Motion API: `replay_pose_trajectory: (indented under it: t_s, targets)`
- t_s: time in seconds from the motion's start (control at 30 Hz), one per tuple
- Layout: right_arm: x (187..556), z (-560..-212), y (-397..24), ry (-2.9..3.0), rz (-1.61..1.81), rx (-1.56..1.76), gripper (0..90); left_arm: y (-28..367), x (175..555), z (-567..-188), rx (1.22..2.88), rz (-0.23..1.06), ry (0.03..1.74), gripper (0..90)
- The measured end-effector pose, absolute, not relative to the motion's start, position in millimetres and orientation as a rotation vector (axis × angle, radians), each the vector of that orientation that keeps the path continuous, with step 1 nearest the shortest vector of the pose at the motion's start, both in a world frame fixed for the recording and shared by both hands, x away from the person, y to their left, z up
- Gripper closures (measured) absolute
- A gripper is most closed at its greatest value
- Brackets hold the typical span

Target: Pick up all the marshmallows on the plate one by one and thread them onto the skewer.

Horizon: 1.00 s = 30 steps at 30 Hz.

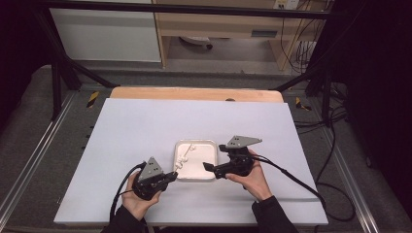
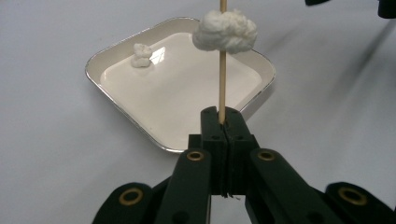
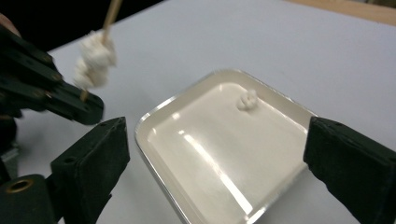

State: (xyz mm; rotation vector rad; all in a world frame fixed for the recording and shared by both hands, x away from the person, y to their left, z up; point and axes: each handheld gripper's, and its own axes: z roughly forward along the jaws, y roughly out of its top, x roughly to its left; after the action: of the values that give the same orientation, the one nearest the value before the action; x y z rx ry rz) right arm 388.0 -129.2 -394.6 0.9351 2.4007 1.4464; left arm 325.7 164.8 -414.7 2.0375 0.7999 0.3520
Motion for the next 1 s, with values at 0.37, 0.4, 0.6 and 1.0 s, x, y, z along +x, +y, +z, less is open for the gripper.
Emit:
replay_pose_trajectory:
  t_s: [0.37, 0.4, 0.6, 1.0]
  targets:
    - [404.6, -398.8, -117.9, 2.360, 1.421, 0.995, 4.6, 173.3, 328.1, -414.3, 2.023, 0.339, 0.819, 88.7]
    - [407.0, -398.2, -115.2, 2.362, 1.406, 1.001, 4.1, 174.1, 328.3, -414.1, 2.022, 0.337, 0.820, 88.7]
    - [422.9, -396.4, -99.0, 2.385, 1.362, 1.012, 2.5, 178.5, 328.8, -413.0, 2.012, 0.335, 0.829, 88.7]
    - [451.0, -407.1, -70.5, 2.438, 1.260, 1.018, 3.9, 182.5, 330.7, -413.4, 2.005, 0.329, 0.843, 88.6]
